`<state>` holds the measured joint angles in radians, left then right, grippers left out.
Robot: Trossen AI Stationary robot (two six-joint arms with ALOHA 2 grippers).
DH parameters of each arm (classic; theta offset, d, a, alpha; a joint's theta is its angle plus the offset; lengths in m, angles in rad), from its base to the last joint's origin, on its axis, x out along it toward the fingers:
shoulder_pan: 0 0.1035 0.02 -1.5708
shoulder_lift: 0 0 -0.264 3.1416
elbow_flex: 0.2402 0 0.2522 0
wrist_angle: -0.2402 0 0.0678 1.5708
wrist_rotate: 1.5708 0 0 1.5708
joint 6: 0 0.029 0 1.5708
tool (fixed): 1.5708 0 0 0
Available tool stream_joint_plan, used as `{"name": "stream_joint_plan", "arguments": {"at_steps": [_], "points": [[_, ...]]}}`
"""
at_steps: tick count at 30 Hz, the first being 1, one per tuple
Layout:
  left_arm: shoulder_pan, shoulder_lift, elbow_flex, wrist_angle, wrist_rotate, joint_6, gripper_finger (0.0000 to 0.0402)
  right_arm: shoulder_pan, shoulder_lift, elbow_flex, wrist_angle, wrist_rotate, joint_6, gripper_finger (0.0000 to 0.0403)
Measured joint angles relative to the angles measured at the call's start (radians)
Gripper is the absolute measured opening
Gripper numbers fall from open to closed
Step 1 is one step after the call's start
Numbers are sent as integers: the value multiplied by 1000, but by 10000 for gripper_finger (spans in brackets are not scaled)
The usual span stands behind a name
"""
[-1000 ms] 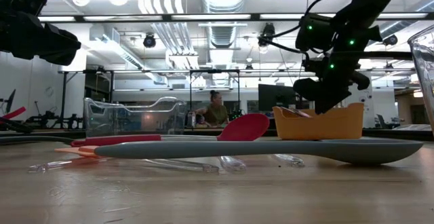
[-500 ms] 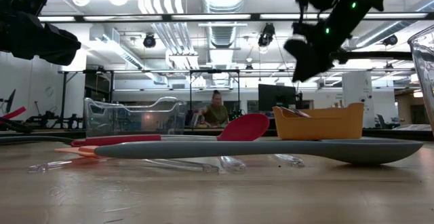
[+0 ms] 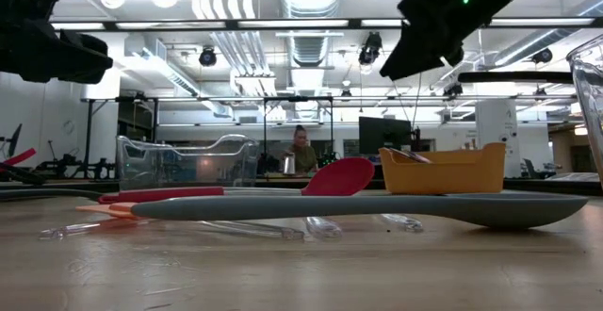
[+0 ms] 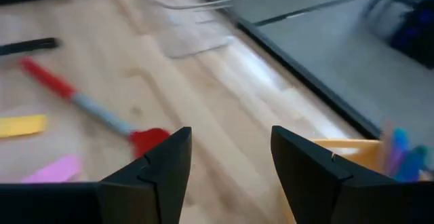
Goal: Pick & Place Kitchen Items
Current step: Put the blue knife into the yellow bin
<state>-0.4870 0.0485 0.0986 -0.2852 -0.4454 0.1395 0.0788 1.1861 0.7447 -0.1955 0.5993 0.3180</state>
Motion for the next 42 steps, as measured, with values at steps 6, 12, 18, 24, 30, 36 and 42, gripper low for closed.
{"name": "stream_joint_plan", "arguments": {"at_steps": [6,12,18,24,30,36,42], "points": [[0,0,-7,62,-2,8,23,42,9,3,45,-70,-26,183],[0,0,-11,240,-8,-56,23,34,16,4,144,-70,-59,165],[0,0,-11,463,-8,-141,23,41,16,5,210,-100,-105,147],[1,0,-8,698,-82,-260,23,71,25,-14,215,-135,-69,101],[2,67,-9,641,-156,-261,23,118,21,-70,320,-238,-61,20],[9,249,19,636,-179,-386,52,107,20,-120,454,-284,-110,10],[12,483,125,640,-185,-430,129,77,20,-122,464,-285,-121,9]]}}
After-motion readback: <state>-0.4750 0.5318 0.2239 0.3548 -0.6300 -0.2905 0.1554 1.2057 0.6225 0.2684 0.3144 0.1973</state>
